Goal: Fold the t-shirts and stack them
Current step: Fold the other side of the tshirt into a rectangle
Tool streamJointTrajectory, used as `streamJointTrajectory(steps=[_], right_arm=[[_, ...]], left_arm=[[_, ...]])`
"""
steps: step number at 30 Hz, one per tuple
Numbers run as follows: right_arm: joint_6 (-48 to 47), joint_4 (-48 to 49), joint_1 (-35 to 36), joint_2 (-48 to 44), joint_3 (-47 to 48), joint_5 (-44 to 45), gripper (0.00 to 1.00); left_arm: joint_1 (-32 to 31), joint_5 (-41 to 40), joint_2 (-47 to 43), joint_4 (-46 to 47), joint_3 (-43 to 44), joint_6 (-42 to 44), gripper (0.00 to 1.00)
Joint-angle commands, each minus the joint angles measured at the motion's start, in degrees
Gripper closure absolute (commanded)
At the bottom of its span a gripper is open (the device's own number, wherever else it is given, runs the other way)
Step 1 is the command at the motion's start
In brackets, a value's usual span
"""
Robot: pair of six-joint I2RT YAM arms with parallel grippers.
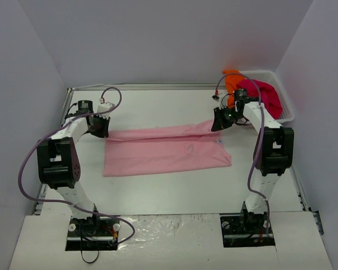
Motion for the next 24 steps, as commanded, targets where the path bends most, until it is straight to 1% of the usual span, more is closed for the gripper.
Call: streamJointTrajectory(steps=[1, 24], right_arm=[[-1.19, -2.37, -0.77, -2.12, -0.82, -1.27, 1.0], [-2.6, -2.64, -0.77, -0.45, -3.55, -0.39, 1.0]], left_arm=[[-0.34, -0.84, -2.24, 1.02, 0.0, 1.19, 0.98], [-1.92, -4.27, -3.11, 2.51, -3.16, 2.86, 0.98]])
